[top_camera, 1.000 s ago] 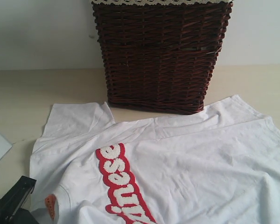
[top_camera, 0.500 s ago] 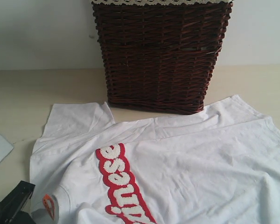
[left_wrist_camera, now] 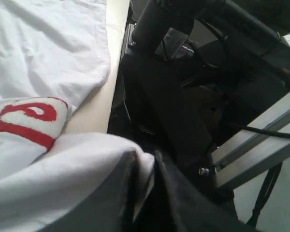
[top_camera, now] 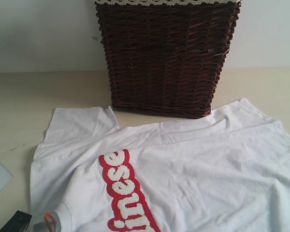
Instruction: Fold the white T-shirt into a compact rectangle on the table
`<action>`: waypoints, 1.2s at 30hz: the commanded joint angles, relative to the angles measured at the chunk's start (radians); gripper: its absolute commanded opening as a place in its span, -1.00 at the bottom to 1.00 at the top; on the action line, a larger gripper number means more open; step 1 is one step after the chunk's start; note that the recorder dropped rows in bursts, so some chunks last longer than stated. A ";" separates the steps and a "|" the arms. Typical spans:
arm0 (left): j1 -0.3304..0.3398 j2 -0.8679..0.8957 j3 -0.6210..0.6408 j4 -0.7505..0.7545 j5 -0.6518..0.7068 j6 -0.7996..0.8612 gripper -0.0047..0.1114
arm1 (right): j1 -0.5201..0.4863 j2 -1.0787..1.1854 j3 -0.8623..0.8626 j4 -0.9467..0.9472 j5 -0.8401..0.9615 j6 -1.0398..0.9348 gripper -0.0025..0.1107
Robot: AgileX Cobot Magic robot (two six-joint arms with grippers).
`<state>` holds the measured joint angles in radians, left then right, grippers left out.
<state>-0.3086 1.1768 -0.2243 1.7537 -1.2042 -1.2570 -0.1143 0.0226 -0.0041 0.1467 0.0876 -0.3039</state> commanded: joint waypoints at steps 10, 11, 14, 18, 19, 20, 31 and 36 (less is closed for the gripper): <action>0.001 0.009 -0.019 -0.047 -0.017 0.078 0.25 | 0.003 0.000 0.004 0.003 -0.007 -0.005 -0.55; 0.001 0.009 -0.041 -0.074 0.005 0.080 0.19 | 0.003 0.000 0.004 0.003 -0.007 -0.005 -0.55; 0.001 0.018 -0.105 -0.174 0.266 0.090 -0.17 | 0.003 0.000 0.004 0.003 -0.007 -0.005 -0.55; 0.001 0.100 -0.172 -0.243 0.606 0.169 -0.76 | 0.003 0.000 0.004 0.003 -0.007 -0.005 -0.55; 0.001 0.133 -0.183 -0.235 0.663 0.203 -0.90 | 0.003 0.000 0.004 0.003 -0.007 -0.005 -0.55; 0.001 0.170 -0.192 -0.233 0.703 0.231 -0.91 | 0.003 0.000 0.004 0.003 -0.007 -0.005 -0.55; 0.001 0.550 -0.326 -0.252 0.802 0.276 -0.92 | 0.003 0.000 0.004 0.003 -0.007 -0.005 -0.55; 0.001 0.665 -0.397 -0.276 0.904 0.322 -0.92 | 0.003 0.000 0.004 0.003 -0.007 -0.005 -0.55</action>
<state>-0.3086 1.7836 -0.5825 1.4977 -0.3664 -0.9567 -0.1143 0.0226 -0.0041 0.1467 0.0876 -0.3039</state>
